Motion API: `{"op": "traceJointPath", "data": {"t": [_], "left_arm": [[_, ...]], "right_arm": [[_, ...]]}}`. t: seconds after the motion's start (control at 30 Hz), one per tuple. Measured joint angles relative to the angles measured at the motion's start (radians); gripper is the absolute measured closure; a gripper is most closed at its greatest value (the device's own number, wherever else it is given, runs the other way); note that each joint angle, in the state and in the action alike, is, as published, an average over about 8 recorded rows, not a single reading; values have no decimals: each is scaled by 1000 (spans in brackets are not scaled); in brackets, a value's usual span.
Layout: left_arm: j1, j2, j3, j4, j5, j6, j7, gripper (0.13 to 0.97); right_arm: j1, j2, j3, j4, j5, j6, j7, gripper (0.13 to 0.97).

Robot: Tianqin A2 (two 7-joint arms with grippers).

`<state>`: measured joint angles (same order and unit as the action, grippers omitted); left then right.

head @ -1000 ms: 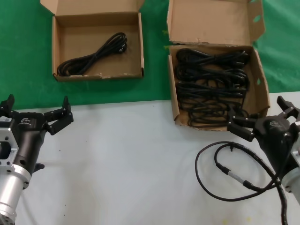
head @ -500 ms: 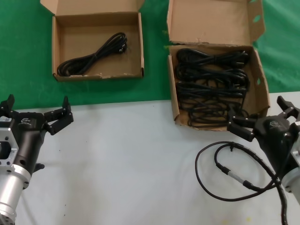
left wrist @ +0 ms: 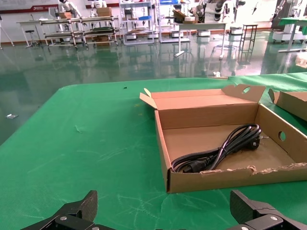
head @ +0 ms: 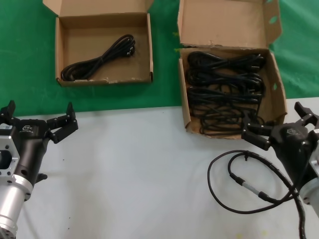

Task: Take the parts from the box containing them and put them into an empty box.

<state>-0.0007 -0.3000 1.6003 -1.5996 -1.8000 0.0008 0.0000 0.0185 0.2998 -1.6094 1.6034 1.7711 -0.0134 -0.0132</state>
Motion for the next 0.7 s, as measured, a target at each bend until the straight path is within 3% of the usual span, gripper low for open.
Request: {"op": "traceJointPath", "data": {"t": [0.7], "left_arm": [[0,0,0,0,0,0,0,132]], "right_arm": [[0,0,0,0,0,0,0,129]]}}
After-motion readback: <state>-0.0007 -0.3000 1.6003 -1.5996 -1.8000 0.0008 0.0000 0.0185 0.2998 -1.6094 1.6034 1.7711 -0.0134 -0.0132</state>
